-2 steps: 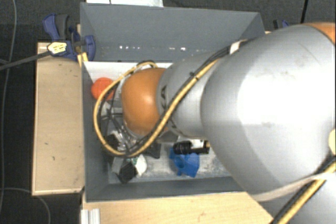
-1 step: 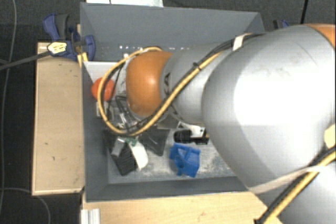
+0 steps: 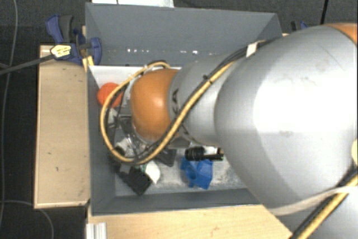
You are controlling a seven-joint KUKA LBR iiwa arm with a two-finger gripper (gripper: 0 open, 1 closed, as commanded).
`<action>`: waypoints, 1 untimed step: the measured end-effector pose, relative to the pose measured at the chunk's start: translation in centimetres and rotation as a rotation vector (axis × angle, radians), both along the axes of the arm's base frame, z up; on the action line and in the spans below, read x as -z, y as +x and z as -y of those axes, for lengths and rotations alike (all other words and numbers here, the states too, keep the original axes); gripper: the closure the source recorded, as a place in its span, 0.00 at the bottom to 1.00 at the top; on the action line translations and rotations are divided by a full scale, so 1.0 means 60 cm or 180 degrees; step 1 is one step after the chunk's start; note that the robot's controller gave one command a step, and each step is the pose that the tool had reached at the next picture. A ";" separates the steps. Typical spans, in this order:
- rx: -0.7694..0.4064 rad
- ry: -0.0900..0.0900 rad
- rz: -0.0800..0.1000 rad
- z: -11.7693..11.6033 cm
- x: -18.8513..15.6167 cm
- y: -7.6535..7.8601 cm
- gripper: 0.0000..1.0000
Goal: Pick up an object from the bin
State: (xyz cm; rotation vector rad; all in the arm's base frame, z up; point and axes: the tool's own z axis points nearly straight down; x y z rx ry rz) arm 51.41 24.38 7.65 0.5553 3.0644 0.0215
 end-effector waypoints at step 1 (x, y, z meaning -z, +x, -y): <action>0.0002 0.0000 0.0001 0.000 0.000 0.000 1.00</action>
Offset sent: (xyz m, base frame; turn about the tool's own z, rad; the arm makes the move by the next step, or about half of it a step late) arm 0.0000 0.0000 0.0031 0.0000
